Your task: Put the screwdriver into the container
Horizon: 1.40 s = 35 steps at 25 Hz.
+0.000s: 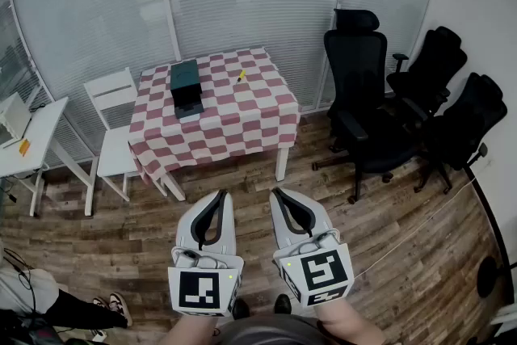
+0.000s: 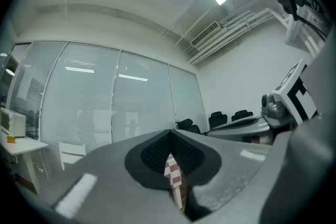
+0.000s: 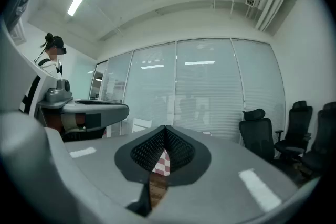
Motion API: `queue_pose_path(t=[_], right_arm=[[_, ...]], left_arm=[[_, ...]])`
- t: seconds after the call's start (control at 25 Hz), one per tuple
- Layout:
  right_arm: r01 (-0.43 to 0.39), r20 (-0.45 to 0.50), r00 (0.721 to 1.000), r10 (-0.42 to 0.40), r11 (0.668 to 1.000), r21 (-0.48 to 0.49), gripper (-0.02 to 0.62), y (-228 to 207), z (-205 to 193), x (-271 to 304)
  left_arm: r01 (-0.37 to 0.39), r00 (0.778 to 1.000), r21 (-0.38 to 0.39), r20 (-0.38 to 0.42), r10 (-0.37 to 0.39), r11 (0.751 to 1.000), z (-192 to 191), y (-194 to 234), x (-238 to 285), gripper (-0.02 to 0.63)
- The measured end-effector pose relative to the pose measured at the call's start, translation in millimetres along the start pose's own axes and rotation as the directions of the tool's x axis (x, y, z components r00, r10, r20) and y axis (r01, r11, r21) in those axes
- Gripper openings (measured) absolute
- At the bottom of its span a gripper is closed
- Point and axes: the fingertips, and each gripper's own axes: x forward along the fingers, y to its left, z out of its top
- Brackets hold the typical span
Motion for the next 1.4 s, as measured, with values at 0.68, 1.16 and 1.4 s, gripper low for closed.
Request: queue_pose_path(t=[0.68,1.16,1.4], right_arm=[[-0.026,0.008,1.0,0.026,0.999,0.04,0.029,-48,-19,-24],[-0.05,-0.049,0.997,0.056,0.994,0.1,0.043,-61,-42,48],[-0.043,-0.059,0.997,0.05,0.993,0.105,0.035,-67,-44,124]], left_arm=[[-0.04,0.999,-0.004,-0.018,0.04,0.999,-8,-47,18,0.001],[-0.044,0.998,-0.014,-0.053,0.043,0.999,-38,-6,74,0.001],[-0.018,0.999,-0.011,-0.029,0.018,1.0,-48,42,126,0.001]])
